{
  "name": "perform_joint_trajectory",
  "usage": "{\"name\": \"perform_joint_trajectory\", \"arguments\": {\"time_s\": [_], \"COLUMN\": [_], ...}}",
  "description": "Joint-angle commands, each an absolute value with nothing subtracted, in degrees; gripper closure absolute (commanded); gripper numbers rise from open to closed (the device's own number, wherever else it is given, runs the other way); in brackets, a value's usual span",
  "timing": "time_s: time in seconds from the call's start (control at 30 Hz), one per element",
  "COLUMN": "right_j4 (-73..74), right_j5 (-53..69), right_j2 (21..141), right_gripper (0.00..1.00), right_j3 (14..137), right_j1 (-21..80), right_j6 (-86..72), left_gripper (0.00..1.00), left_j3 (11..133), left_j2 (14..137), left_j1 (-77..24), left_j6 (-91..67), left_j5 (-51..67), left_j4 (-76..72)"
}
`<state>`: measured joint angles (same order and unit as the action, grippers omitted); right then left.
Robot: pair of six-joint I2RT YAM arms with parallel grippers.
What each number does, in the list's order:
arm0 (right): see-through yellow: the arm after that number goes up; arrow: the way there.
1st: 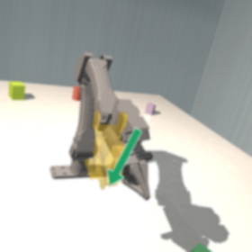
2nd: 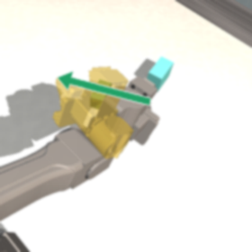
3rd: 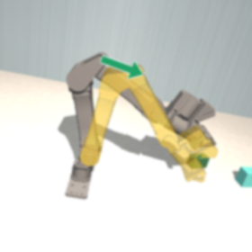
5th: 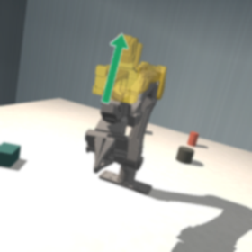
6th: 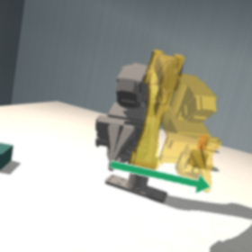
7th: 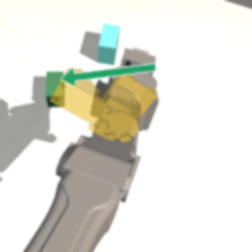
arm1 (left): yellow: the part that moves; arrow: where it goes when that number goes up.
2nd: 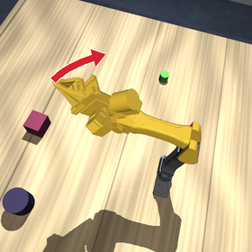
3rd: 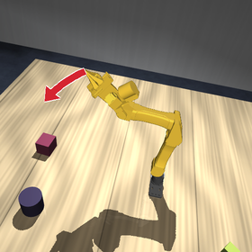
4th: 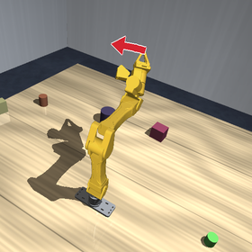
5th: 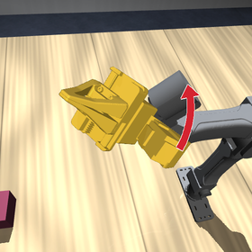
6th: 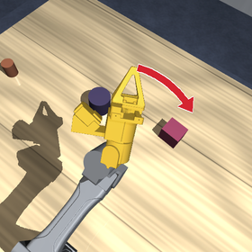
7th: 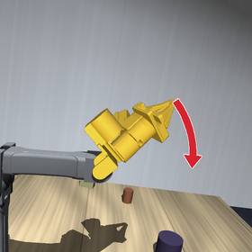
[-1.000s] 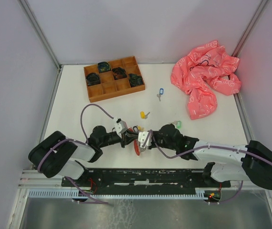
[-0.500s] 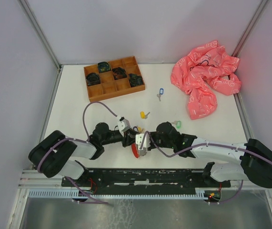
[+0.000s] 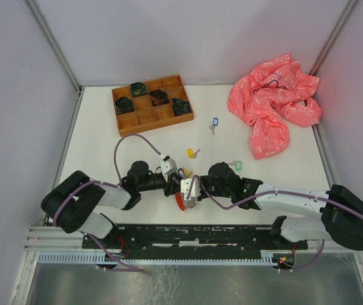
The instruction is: Put the keys on the keyring
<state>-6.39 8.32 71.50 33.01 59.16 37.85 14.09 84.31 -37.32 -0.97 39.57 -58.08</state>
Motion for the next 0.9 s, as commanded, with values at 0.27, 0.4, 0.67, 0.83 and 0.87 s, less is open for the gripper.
{"name": "perform_joint_trajectory", "arguments": {"time_s": [0.27, 0.4, 0.67, 0.83, 0.87], "right_j4": [-8.3, -7.7, -7.5, -11.6, -13.1], "right_j5": [6.9, 4.2, 3.2, 7.3, 7.6], "right_j2": [71.0, 70.6, 69.8, 71.7, 72.0], "right_gripper": [0.99, 0.99, 0.99, 0.99, 0.99], "right_j3": [35.8, 34.7, 32.3, 31.8, 31.5], "right_j1": [59.5, 59.5, 59.5, 59.7, 59.8], "right_j6": [37.4, 35.6, 32.3, 29.6, 29.2], "left_gripper": [0.97, 0.97, 0.97, 0.97, 0.97], "left_j3": [15.9, 13.8, 11.2, 11.1, 11.1], "left_j2": [83.6, 82.9, 81.1, 81.7, 82.1], "left_j1": [-37.6, -37.7, -37.7, -38.1, -38.3], "left_j6": [1.3, -0.5, -3.9, -4.1, -4.2], "left_j5": [40.5, 38.1, 34.9, 34.0, 33.8], "left_j4": [-58.3, -63.2, -69.8, -71.4, -71.9]}}
